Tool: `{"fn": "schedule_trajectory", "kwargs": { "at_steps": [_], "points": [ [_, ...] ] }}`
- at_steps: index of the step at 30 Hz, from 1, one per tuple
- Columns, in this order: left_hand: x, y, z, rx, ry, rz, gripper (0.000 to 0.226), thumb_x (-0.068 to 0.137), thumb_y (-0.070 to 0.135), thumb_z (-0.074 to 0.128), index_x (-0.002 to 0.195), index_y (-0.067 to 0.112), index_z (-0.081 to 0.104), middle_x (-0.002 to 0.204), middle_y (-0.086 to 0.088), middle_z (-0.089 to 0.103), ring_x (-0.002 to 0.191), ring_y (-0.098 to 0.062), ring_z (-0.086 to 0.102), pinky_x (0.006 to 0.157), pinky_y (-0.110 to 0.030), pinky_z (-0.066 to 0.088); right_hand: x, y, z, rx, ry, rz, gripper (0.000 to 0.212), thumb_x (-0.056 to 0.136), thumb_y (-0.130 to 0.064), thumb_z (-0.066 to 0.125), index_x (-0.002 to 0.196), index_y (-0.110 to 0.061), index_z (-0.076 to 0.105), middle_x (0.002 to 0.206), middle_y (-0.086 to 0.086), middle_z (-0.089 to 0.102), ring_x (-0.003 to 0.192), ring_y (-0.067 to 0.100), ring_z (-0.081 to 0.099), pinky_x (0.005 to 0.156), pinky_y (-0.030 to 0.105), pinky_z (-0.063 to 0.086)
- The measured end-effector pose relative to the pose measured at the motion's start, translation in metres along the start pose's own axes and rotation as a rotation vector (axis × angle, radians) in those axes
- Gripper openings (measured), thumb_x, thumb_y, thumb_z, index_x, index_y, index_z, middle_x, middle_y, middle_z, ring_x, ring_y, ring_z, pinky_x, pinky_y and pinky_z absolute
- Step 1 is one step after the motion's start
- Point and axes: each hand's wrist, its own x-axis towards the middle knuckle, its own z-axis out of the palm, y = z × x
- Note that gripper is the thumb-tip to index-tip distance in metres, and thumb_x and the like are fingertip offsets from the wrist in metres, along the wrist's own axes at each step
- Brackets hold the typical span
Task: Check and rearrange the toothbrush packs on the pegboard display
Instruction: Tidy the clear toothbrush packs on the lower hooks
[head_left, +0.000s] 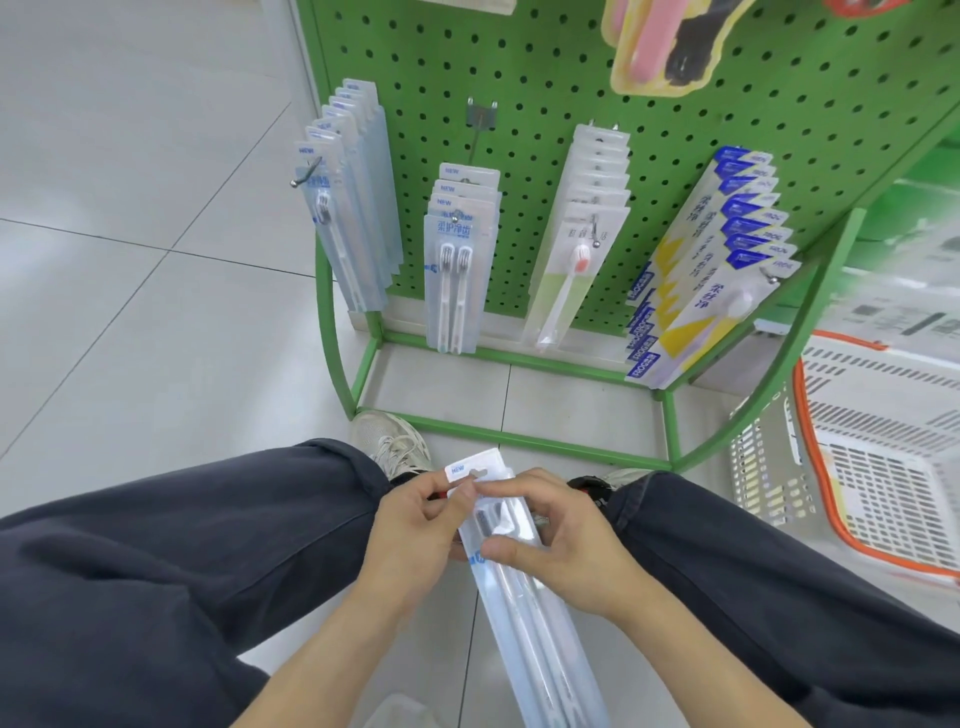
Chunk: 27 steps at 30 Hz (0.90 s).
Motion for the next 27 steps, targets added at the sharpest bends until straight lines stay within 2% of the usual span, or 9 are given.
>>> {"fn": "schedule_trajectory", "kwargs": {
  "at_steps": [3, 5, 7, 12, 15, 19, 21, 23, 27],
  "points": [
    [0.001, 0.0, 0.004, -0.009, -0.073, -0.012, 0.023, 0.101, 0.026, 0.056, 0.111, 0.012, 0.072, 0.098, -0.008, 0.078, 0.096, -0.028, 0.074, 0.088, -0.044, 0.06, 0.0, 0.0, -0.001, 0.059, 0.16, -0.023, 0.04, 0.065, -0.028, 0.093, 0.1, -0.038, 0.076, 0.096, -0.007, 0.068, 0.09, 0.01, 0.065, 0.071, 0.019, 0.049],
    [0.001, -0.002, 0.008, 0.045, -0.121, -0.025, 0.022, 0.1, 0.027, 0.059, 0.115, 0.015, 0.07, 0.102, -0.002, 0.078, 0.103, -0.019, 0.072, 0.097, -0.039, 0.055, -0.001, 0.002, -0.001, 0.126, 0.281, 0.025, 0.039, 0.06, -0.029, 0.096, 0.092, -0.036, 0.075, 0.09, -0.007, 0.072, 0.081, 0.011, 0.065, 0.065, 0.021, 0.049],
    [0.0, -0.005, 0.011, 0.086, -0.151, -0.029, 0.022, 0.1, 0.025, 0.06, 0.117, 0.015, 0.069, 0.104, 0.0, 0.077, 0.105, -0.014, 0.071, 0.102, -0.035, 0.051, -0.002, 0.002, -0.001, 0.146, 0.331, 0.086, 0.042, 0.06, -0.024, 0.099, 0.089, -0.031, 0.07, 0.087, -0.007, 0.074, 0.077, 0.013, 0.067, 0.068, 0.027, 0.052],
    [-0.002, -0.01, 0.009, 0.083, -0.101, -0.074, 0.016, 0.098, 0.025, 0.063, 0.109, 0.016, 0.071, 0.094, 0.002, 0.078, 0.098, -0.011, 0.071, 0.098, -0.031, 0.05, -0.002, 0.003, 0.001, -0.007, 0.252, 0.13, 0.041, 0.062, -0.036, 0.096, 0.095, -0.034, 0.071, 0.089, -0.01, 0.072, 0.073, 0.005, 0.061, 0.068, 0.021, 0.048],
    [0.001, -0.01, 0.007, 0.026, -0.089, -0.103, 0.017, 0.098, 0.026, 0.064, 0.11, 0.017, 0.071, 0.102, -0.004, 0.077, 0.106, -0.021, 0.07, 0.101, -0.042, 0.052, 0.001, -0.001, -0.001, 0.143, 0.246, 0.162, 0.042, 0.067, -0.026, 0.091, 0.106, -0.032, 0.076, 0.108, -0.002, 0.075, 0.091, 0.009, 0.072, 0.079, 0.021, 0.054],
    [0.004, -0.01, 0.006, -0.065, -0.04, -0.099, 0.015, 0.096, 0.014, 0.066, 0.11, 0.012, 0.071, 0.1, -0.012, 0.076, 0.105, -0.034, 0.07, 0.096, -0.049, 0.055, 0.0, -0.01, -0.01, 0.212, 0.105, 0.151, 0.031, 0.09, -0.014, 0.073, 0.12, -0.024, 0.072, 0.094, -0.02, 0.073, 0.072, 0.002, 0.061, 0.074, 0.012, 0.047],
    [0.003, -0.011, 0.007, 0.0, -0.032, -0.039, 0.012, 0.096, 0.011, 0.065, 0.107, 0.012, 0.071, 0.096, -0.009, 0.077, 0.099, -0.029, 0.071, 0.093, -0.04, 0.057, 0.0, -0.011, -0.008, 0.327, 0.167, 0.169, 0.024, 0.092, -0.007, 0.069, 0.112, -0.017, 0.076, 0.1, -0.01, 0.078, 0.081, 0.004, 0.069, 0.074, 0.016, 0.052],
    [0.002, -0.011, 0.009, 0.083, -0.035, 0.017, 0.012, 0.096, 0.007, 0.063, 0.105, 0.012, 0.07, 0.094, -0.006, 0.077, 0.095, -0.023, 0.072, 0.087, -0.028, 0.056, 0.001, -0.008, -0.002, 0.316, 0.298, 0.145, 0.016, 0.087, -0.009, 0.076, 0.097, -0.019, 0.082, 0.094, 0.002, 0.079, 0.083, 0.015, 0.071, 0.08, 0.029, 0.055],
    [0.0, -0.008, 0.011, 0.13, -0.165, -0.008, 0.016, 0.097, 0.01, 0.063, 0.112, 0.015, 0.067, 0.103, -0.006, 0.076, 0.099, -0.025, 0.071, 0.094, -0.034, 0.054, 0.0, -0.001, 0.004, 0.31, 0.495, 0.128, 0.004, 0.081, -0.013, 0.08, 0.084, -0.01, 0.082, 0.084, 0.005, 0.079, 0.079, 0.013, 0.072, 0.08, 0.029, 0.054]
  ]
}}
